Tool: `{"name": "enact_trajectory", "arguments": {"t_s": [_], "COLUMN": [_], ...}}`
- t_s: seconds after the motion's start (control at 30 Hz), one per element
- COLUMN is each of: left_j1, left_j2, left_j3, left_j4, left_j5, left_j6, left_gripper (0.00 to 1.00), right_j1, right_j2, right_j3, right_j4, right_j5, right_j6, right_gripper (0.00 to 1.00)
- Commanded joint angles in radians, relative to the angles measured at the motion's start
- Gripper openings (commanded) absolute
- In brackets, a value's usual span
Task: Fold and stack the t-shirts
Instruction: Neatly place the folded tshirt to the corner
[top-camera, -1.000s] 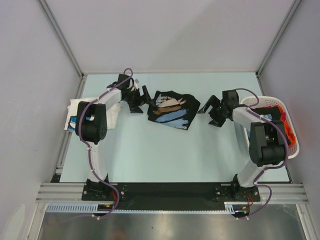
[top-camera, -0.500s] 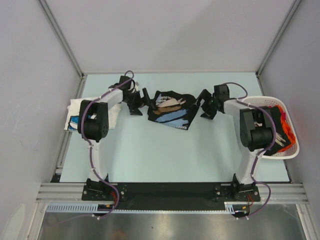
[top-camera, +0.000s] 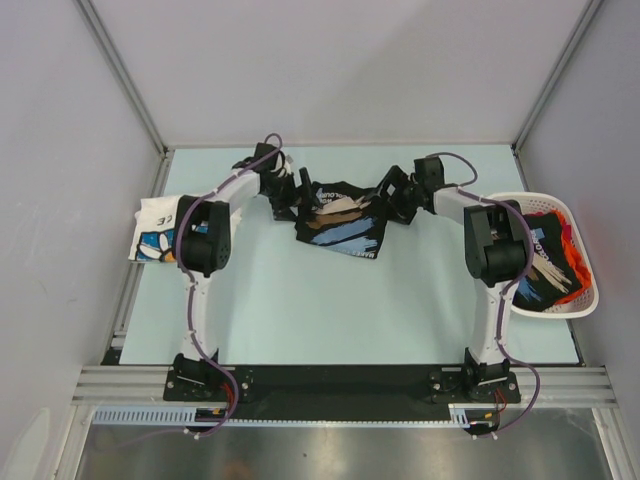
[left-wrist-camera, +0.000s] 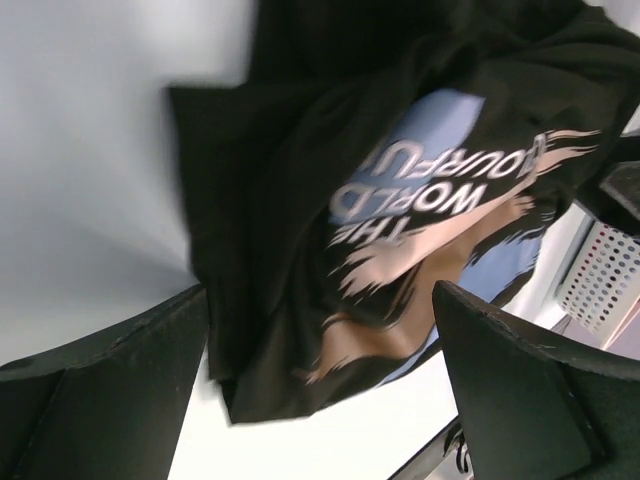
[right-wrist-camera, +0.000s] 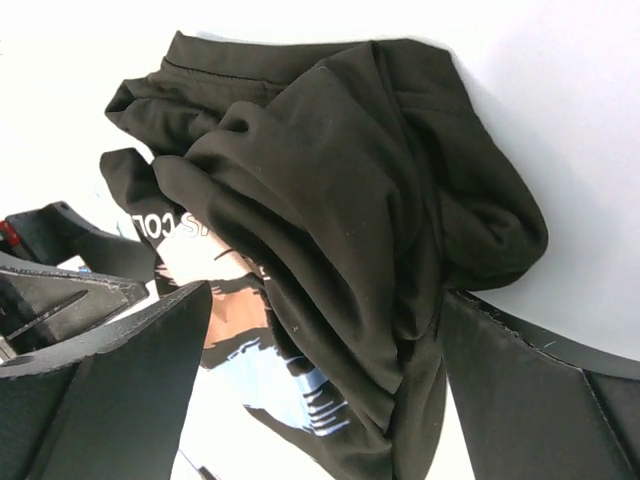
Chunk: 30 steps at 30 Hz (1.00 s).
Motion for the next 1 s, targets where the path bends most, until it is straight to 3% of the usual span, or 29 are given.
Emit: {"name": "enact_trajectory", "arguments": {"t_s": [0.0,0.1,0.2,0.4,0.43,0.5,0.53,0.57,0.73,0.97], "left_j1": [-0.048,-0.069,-0.08,-0.082,-0.082,-0.08,-0.079,-0.079,-0.069,-0.043], "left_j2": [0.113,0.156,0.187,0.204,0.202,0.196,0.191,0.185,0.161,-0.066], "left_j3": [0.098,0.129,0.134,0.134,0.135,0.128,0.125,0.125,0.126,0.033], "left_j4": [-0.072,-0.097,-0.111,-0.144,-0.147,-0.151,-0.152,-0.151,-0.151,-0.074], "left_j5": [-0.01,-0.006,-0.001,-0.028,-0.033,-0.041,-0.045,-0.047,-0.045,-0.125], "left_j6": [0.02,0.025,0.016,0.023,0.023,0.023,0.02,0.02,0.036,0.016], "left_gripper": [1.0,0.94,0.75,0.39,0.24,0.06,0.0,0.0,0.0,0.0], "right_j1": [0.008,0.005,0.01,0.022,0.025,0.03,0.031,0.037,0.056,0.072], "right_j2": [0.065,0.088,0.113,0.196,0.202,0.214,0.216,0.213,0.202,0.066], "right_j3": [0.013,0.039,0.057,0.14,0.157,0.165,0.169,0.174,0.212,0.217], "right_j4": [-0.05,-0.059,-0.047,-0.12,-0.136,-0.142,-0.142,-0.142,-0.189,-0.174], "right_j5": [0.001,-0.033,-0.076,-0.142,-0.157,-0.163,-0.17,-0.168,-0.148,-0.088], "right_j6": [-0.011,-0.014,0.0,-0.018,-0.023,-0.023,-0.024,-0.025,-0.064,-0.118], "right_gripper": [0.96,0.88,0.75,0.41,0.31,0.19,0.07,0.0,0.0,0.0]}}
